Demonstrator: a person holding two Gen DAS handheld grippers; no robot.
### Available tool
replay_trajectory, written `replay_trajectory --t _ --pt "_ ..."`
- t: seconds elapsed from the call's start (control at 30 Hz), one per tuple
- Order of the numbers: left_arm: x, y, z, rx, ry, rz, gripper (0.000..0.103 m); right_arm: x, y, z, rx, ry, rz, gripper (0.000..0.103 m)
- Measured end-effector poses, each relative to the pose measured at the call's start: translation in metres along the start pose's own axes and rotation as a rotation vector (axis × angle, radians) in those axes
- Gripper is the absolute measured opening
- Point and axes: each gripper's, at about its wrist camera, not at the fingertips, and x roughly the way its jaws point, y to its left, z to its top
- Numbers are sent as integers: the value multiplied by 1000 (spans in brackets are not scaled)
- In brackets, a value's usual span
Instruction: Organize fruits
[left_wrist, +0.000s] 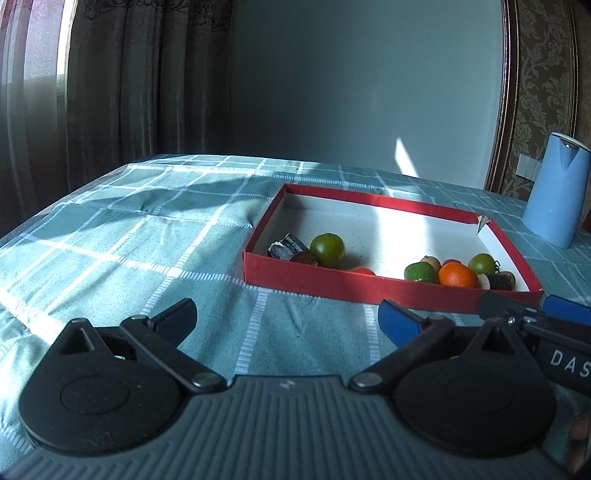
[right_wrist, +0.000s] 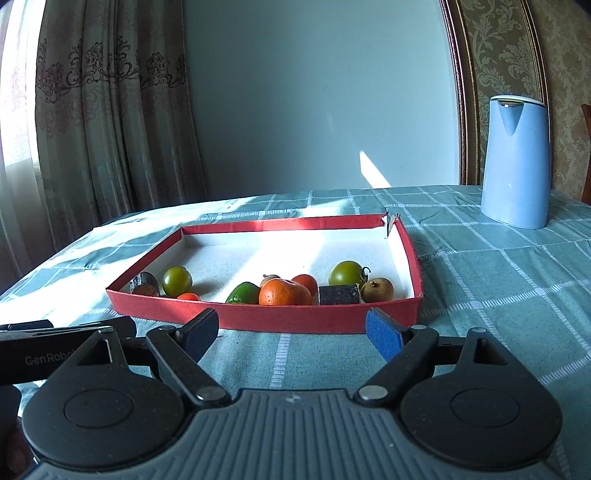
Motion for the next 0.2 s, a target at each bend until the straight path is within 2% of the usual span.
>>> replay_trajectory --t 0.2 --pt "2 -5 0 26 -2 12 103 -4 -4 0 11 -5 3 87"
